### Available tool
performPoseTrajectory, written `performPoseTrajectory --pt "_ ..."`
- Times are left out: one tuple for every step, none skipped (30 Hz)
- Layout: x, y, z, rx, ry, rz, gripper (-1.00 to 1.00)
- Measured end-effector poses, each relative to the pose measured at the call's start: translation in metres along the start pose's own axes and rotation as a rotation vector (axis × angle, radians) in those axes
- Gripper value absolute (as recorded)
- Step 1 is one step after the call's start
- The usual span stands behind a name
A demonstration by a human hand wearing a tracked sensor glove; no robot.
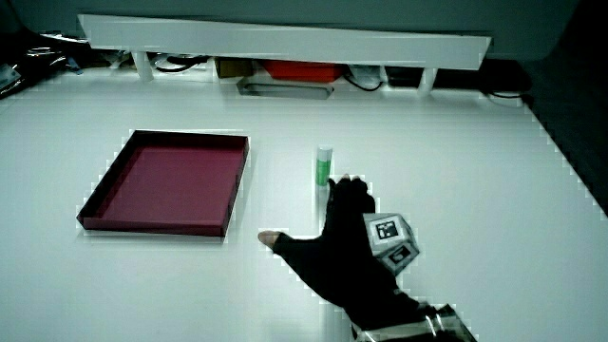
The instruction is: Pick glue stick
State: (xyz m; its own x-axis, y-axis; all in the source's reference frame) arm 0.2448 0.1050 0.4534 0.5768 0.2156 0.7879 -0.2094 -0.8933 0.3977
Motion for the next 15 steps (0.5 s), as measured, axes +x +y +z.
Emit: performPoseTrajectory --pt "0.002 0.004 0.003 0.002 -0.044 0.008 0.0" --pt "0.002 0.006 0.005 0.003 -0.005 -0.02 0.0" --pt "0.003 0.01 0.008 0.007 -0.019 -0.029 0.0" --pt "0.005 0.014 0.01 0.021 0.006 -0.006 0.0" --pt "0.006 0.017 0.013 0.018 0.0 -0.057 0.0" --pt "0.008 0.021 0.015 0.024 0.054 -0.015 0.0" --pt "0.011 0.025 0.017 0.026 0.082 -0.046 0.0" --pt "0.014 0.029 0.02 0.035 0.082 -0.029 0.0" --pt "0.018 0.033 0.022 0.033 0.123 -0.025 0.0" --pt "0.02 0.038 0.023 0.024 0.136 -0.036 0.0" --pt "0.021 0.042 0.024 0.027 0.172 -0.04 0.0" --pt "0.024 0.046 0.025 0.025 0.16 -0.043 0.0" --pt "0.022 0.049 0.026 0.029 0.192 -0.054 0.0" --pt "0.024 0.053 0.026 0.037 0.196 -0.044 0.0" --pt "0.027 0.057 0.027 0.033 0.189 -0.059 0.0"
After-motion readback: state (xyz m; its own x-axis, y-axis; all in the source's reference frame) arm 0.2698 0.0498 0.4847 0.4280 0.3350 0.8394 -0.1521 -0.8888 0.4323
